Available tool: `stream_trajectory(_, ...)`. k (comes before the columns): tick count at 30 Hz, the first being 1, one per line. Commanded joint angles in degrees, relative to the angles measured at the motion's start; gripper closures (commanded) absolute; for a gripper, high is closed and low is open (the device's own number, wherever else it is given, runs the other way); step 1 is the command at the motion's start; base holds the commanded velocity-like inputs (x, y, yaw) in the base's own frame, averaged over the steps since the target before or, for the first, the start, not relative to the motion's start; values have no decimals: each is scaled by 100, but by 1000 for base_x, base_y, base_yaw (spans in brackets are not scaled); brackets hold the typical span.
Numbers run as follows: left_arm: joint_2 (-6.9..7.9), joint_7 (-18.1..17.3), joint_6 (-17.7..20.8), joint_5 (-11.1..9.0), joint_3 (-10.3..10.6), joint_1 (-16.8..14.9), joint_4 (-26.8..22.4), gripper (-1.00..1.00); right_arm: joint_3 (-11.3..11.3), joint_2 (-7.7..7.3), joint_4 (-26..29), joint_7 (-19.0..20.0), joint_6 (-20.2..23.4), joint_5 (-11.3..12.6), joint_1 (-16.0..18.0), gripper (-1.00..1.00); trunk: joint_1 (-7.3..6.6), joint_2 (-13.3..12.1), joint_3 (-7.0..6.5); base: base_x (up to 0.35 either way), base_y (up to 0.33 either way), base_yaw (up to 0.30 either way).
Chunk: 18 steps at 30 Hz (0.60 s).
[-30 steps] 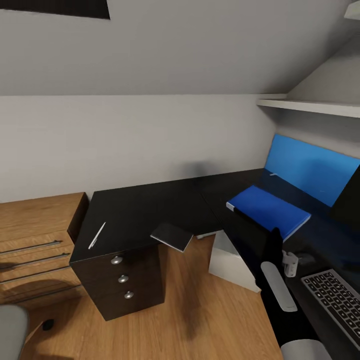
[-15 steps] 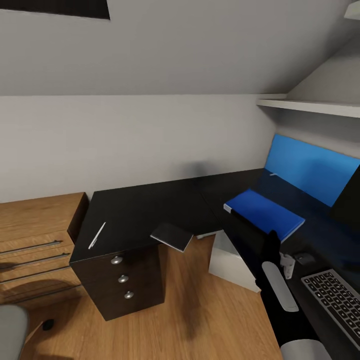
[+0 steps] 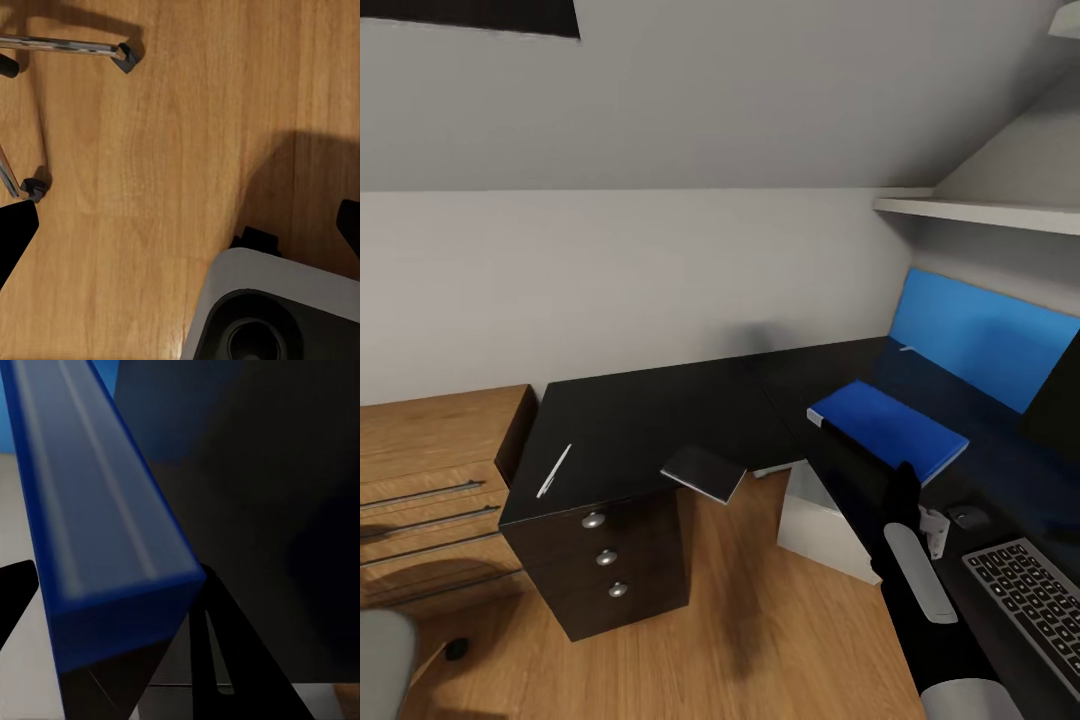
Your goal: In the bedroom, organize the workspace by keeping the computer under the desk, ensuring the monitor is on the desk, placing the keyboard on the desk next to the monitor, placing the mouse on the desk next to the keyboard, moving the folder from the swivel chair onto the desk next to the mouse, stacking the notebook on top of the folder with the pen on top of the notebook, and positioning the swivel chair next to the desk.
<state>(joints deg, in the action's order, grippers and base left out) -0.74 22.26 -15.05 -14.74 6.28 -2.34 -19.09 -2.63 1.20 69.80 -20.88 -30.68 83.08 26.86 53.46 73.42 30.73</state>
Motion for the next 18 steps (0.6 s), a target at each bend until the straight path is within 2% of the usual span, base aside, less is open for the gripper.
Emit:
stream_trajectory(1, 4, 33, -24, -56, 49, -3, 2, -100, -3, 3, 7, -4, -22, 33, 4, 100, 0, 3, 8, 0, 0, 0)
stream_trajectory(13, 7, 33, -34, -64, 49, -3, 2, -100, 73, 6, 7, 5, -12, 25, 4, 100, 0, 3, 17, 0, 0, 0)
stream_trajectory(18, 6, 33, -195, -65, 45, -3, 2, -100, 73, -13, 7, -29, 92, 30, 4, 100, 0, 3, 17, 40, 0, 0)
